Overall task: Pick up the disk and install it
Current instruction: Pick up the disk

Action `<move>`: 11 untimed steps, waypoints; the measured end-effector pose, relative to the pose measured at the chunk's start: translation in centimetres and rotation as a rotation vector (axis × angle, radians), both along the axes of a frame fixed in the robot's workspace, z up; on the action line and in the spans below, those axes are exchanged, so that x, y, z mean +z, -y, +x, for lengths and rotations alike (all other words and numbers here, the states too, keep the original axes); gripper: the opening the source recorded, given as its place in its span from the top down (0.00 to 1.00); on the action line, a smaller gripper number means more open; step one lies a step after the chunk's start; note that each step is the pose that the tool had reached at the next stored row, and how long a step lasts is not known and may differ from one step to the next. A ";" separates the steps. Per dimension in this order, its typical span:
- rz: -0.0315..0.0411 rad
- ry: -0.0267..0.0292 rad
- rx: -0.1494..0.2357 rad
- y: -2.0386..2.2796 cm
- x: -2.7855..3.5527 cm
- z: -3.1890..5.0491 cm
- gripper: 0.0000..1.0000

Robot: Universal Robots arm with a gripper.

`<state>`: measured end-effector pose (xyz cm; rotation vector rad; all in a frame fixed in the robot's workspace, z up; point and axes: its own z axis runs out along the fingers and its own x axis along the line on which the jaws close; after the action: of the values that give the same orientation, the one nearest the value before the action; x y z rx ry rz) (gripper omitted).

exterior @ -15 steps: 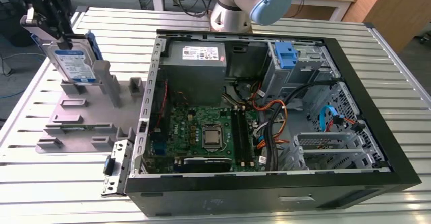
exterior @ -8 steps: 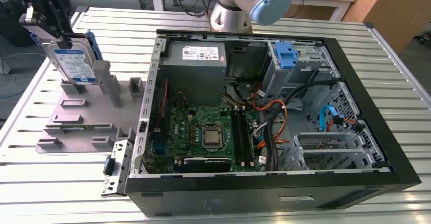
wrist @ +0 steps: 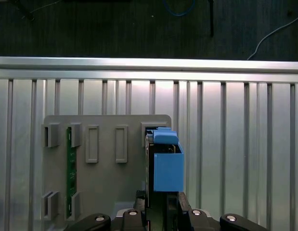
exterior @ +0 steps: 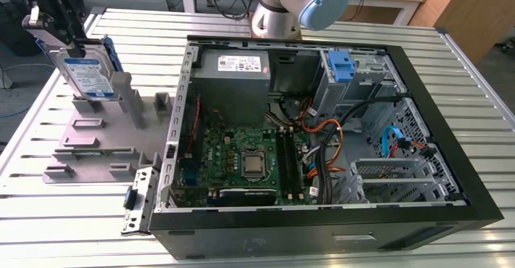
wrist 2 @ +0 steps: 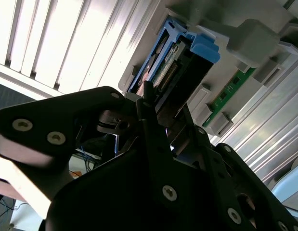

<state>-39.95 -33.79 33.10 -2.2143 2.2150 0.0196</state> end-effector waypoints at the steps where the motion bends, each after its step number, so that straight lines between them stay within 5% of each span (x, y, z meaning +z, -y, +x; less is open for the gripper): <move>1: 0.0000 0.0000 0.000 0.00 0.00 0.00 0.65; 11: 0.0000 0.0002 0.000 0.00 0.40 0.00 0.65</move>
<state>-39.95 -33.79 33.50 -2.2142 2.2149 0.0194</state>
